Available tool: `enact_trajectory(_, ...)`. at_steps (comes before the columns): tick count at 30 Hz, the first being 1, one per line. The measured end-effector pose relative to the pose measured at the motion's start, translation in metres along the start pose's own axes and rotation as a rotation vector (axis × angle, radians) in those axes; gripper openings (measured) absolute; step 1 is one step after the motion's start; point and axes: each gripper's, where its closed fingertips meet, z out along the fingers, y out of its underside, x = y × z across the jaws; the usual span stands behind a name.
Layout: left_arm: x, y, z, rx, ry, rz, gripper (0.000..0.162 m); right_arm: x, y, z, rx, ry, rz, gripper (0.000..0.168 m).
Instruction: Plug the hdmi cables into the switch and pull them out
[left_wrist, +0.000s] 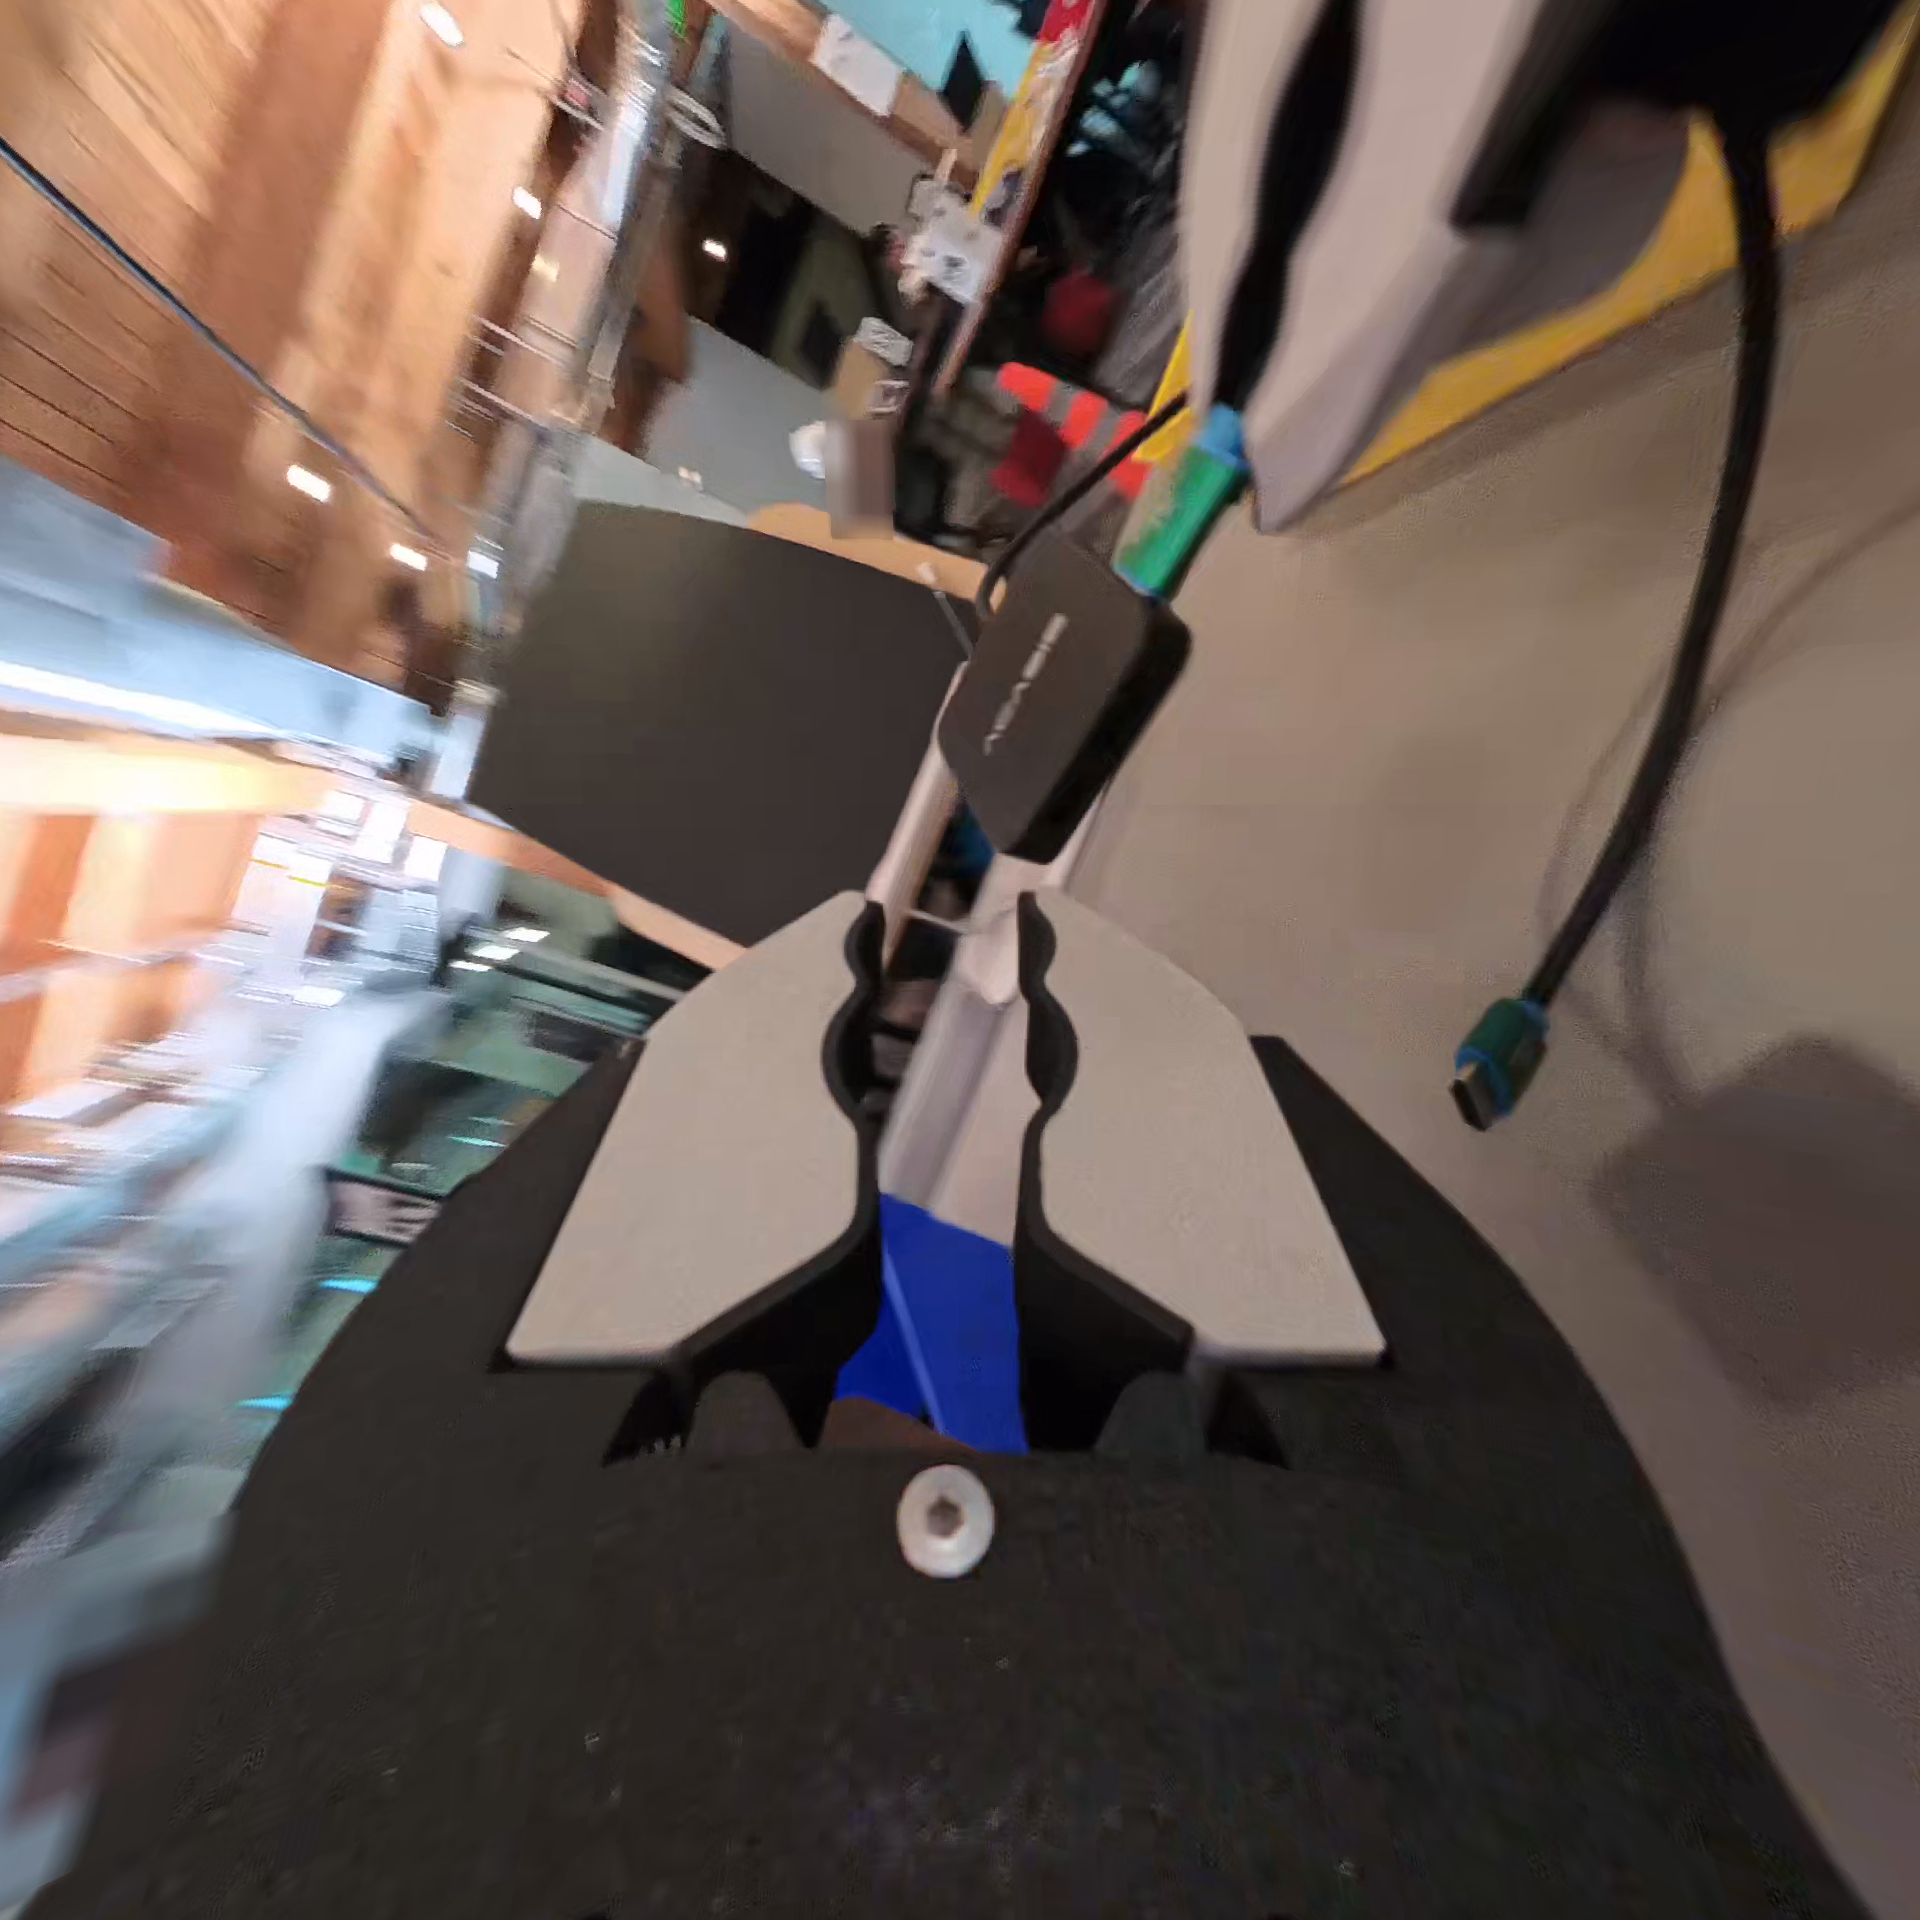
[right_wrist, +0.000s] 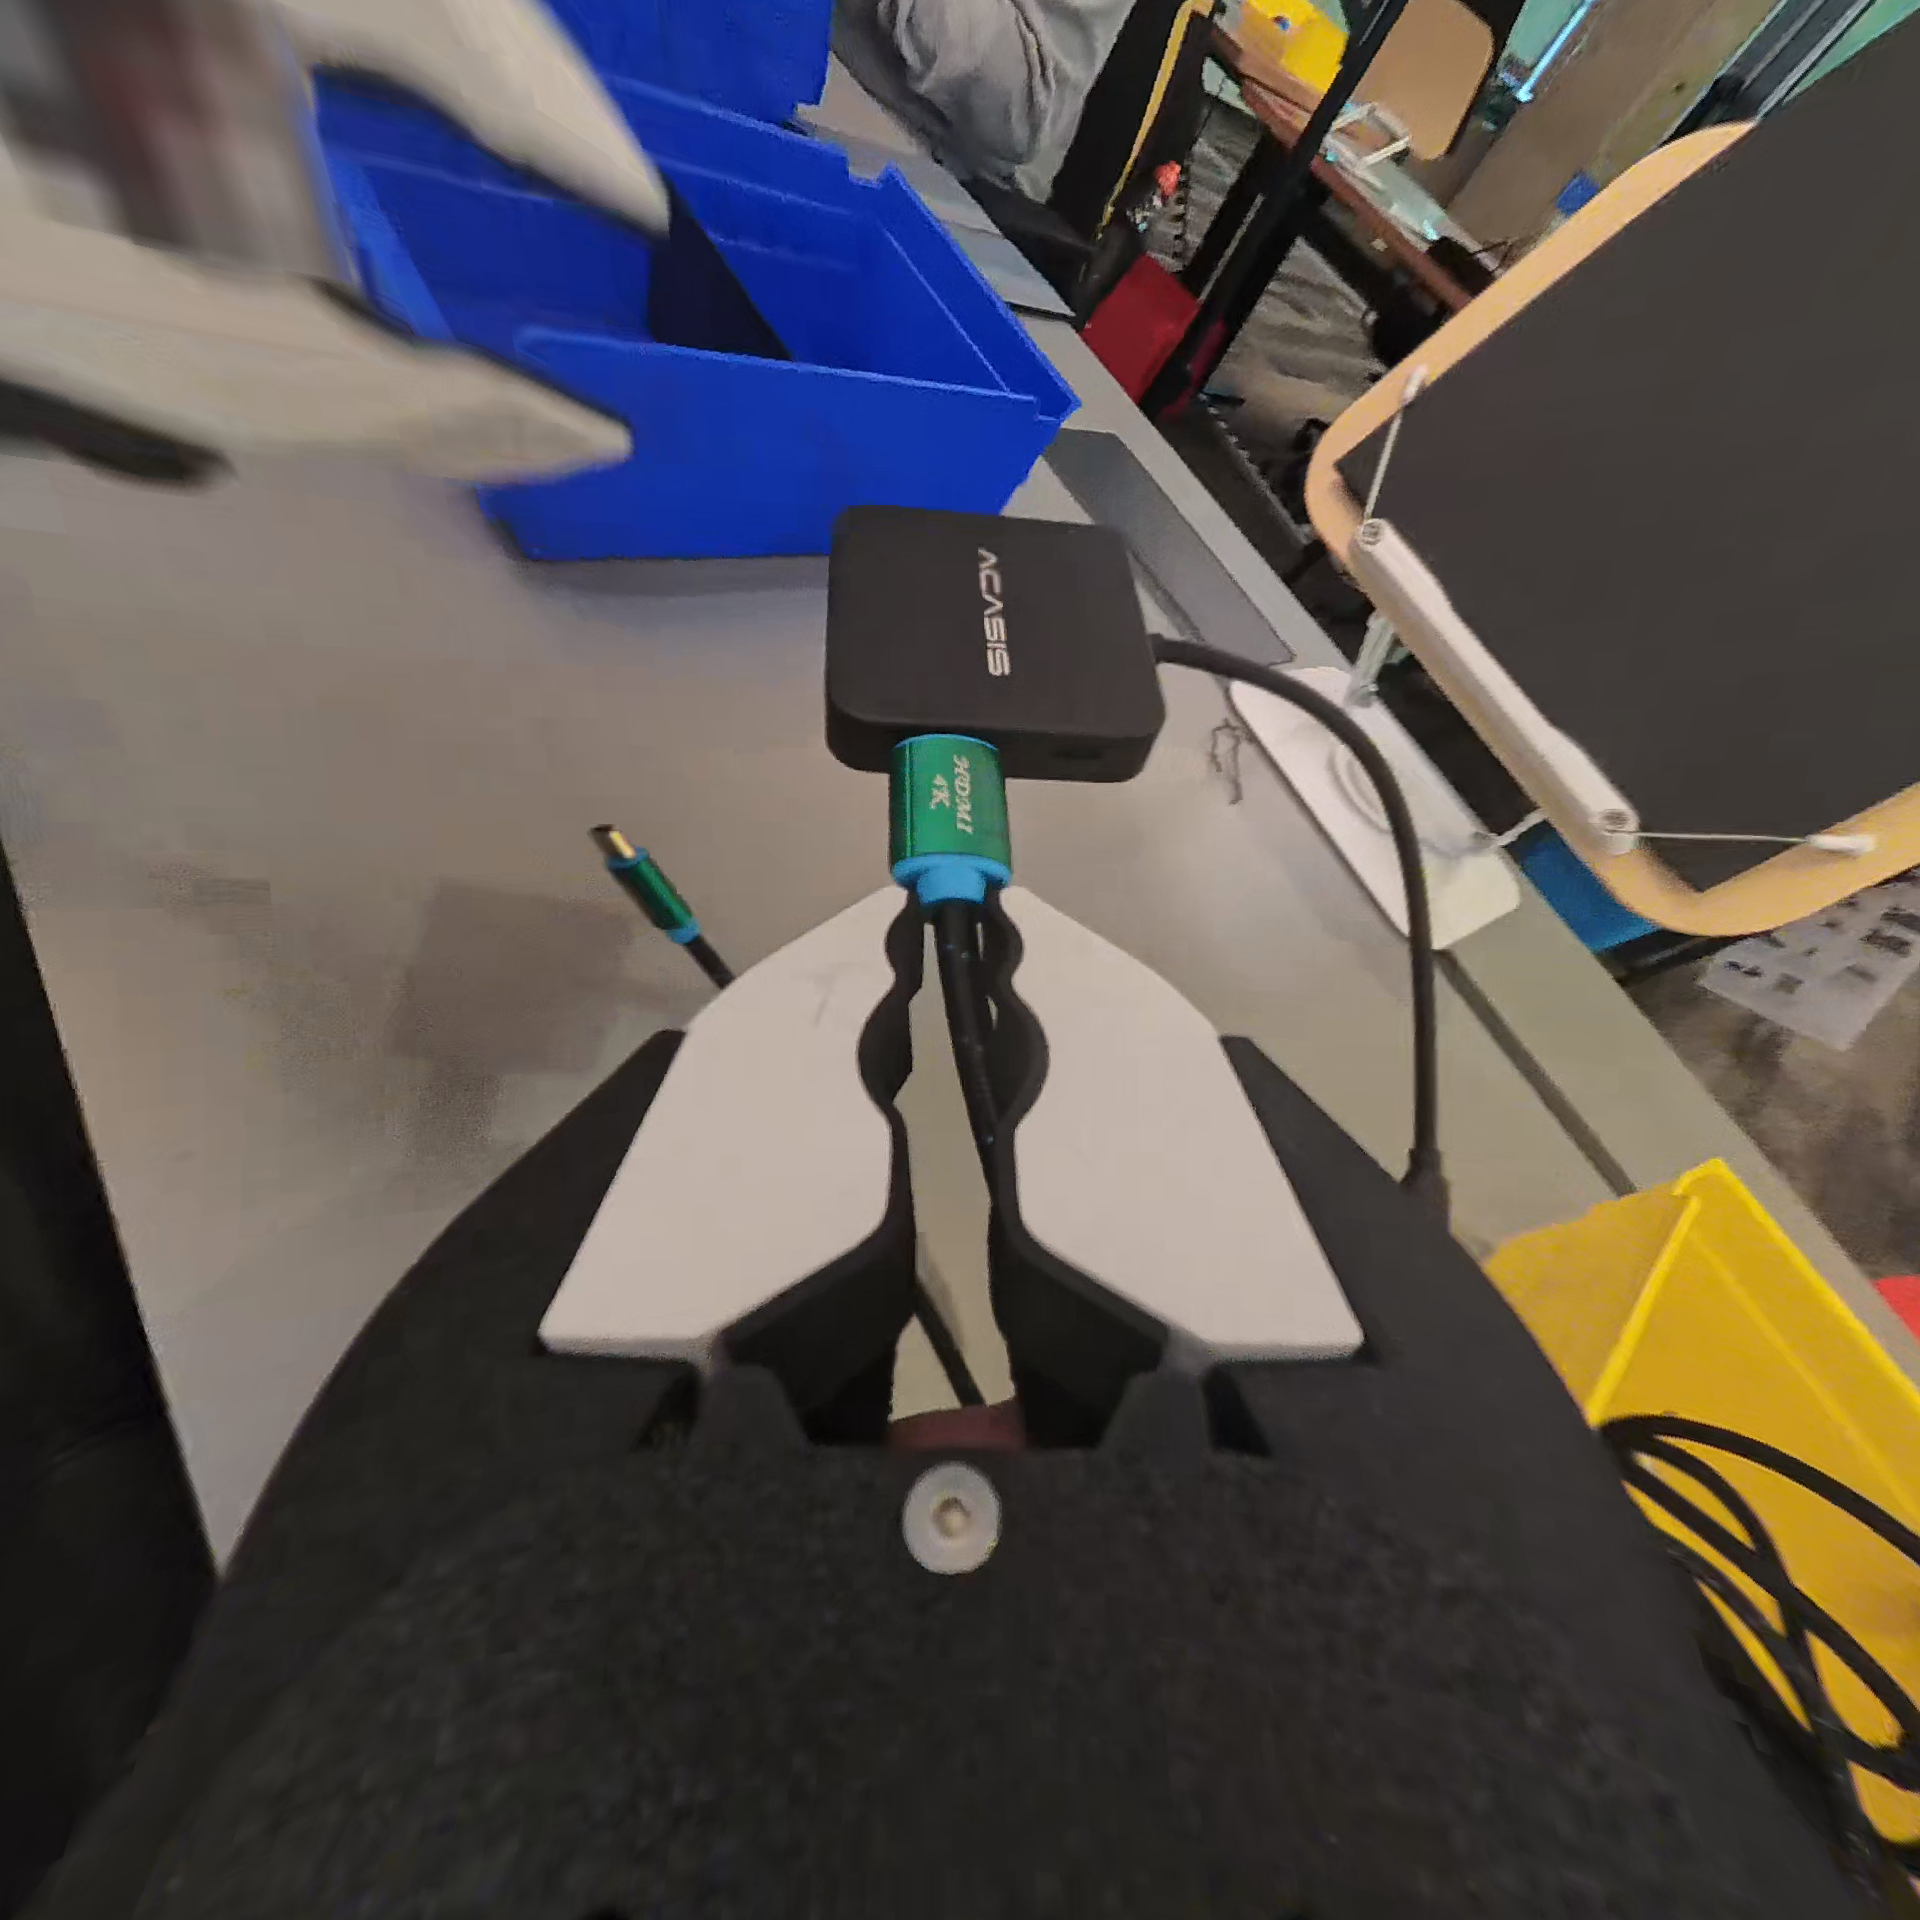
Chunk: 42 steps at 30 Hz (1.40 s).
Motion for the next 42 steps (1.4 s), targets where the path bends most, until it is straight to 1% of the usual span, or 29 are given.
enact_trajectory(2,0.016,0.001,0.007,-0.002,-0.043,0.063,0.025,-0.003,-0.003,0.002,0.003,-0.036,0.041,0.01)
enact_trajectory(4,0.025,0.002,0.014,-0.016,-0.05,0.113,0.036,-0.006,-0.004,0.004,-0.009,-0.057,0.071,0.01)
enact_trajectory(6,0.026,0.001,0.021,-0.023,-0.074,0.199,0.037,-0.01,-0.005,0.006,-0.014,-0.075,0.07,0.01)
enact_trajectory(10,0.027,0.0,0.039,-0.039,-0.082,0.262,0.039,-0.014,-0.006,0.011,-0.032,-0.08,0.049,0.01)
enact_trajectory(12,0.027,0.002,0.048,-0.047,-0.093,0.299,0.035,-0.015,-0.007,0.014,-0.038,-0.082,0.04,0.01)
enact_trajectory(14,0.026,0.001,0.055,-0.024,-0.122,0.34,0.025,-0.02,-0.007,0.014,-0.04,-0.104,0.051,0.01)
enact_trajectory(15,0.025,-0.001,0.057,-0.007,-0.138,0.358,0.016,-0.021,-0.005,0.015,-0.046,-0.114,0.054,0.01)
enact_trajectory(16,0.026,-0.001,0.059,0.006,-0.138,0.369,0.014,-0.021,-0.004,0.015,-0.049,-0.112,0.057,0.01)
enact_trajectory(19,0.03,0.001,0.064,0.01,-0.117,0.342,0.013,-0.019,0.002,0.018,-0.034,-0.138,0.102,0.01)
enact_trajectory(22,0.035,0.006,0.069,-0.021,-0.093,0.356,0.013,-0.018,0.007,0.019,-0.035,-0.16,0.142,0.011)
enact_trajectory(24,0.034,0.011,0.07,-0.044,-0.085,0.34,0.013,-0.014,0.002,0.015,-0.008,-0.117,0.127,0.021)
enact_trajectory(27,0.033,0.018,0.071,-0.064,-0.067,0.318,0.013,-0.016,-0.003,0.009,-0.001,-0.078,0.114,0.028)
enact_trajectory(29,0.034,0.019,0.07,-0.073,-0.06,0.319,0.013,-0.015,-0.003,0.012,0.004,-0.047,0.106,0.028)
enact_trajectory(31,0.034,0.017,0.069,-0.074,-0.06,0.321,0.013,-0.013,0.004,0.02,-0.039,-0.022,0.098,0.029)
enact_trajectory(32,0.035,0.016,0.068,-0.075,-0.06,0.331,0.013,-0.015,0.006,0.025,-0.052,-0.033,0.107,0.029)
enact_trajectory(34,0.036,0.012,0.065,-0.072,-0.067,0.35,0.013,-0.021,0.002,0.031,-0.024,-0.072,0.161,0.023)
enact_trajectory(36,0.036,0.011,0.063,-0.083,-0.068,0.356,0.013,-0.022,-0.003,0.033,0.009,-0.087,0.213,0.022)
enact_trajectory(39,0.035,0.012,0.061,-0.078,-0.061,0.336,0.013,-0.024,-0.006,0.033,0.03,-0.108,0.236,0.022)
enact_trajectory(42,0.037,0.013,0.059,-0.059,-0.022,0.315,0.013,-0.025,-0.005,0.032,0.04,-0.107,0.212,0.022)
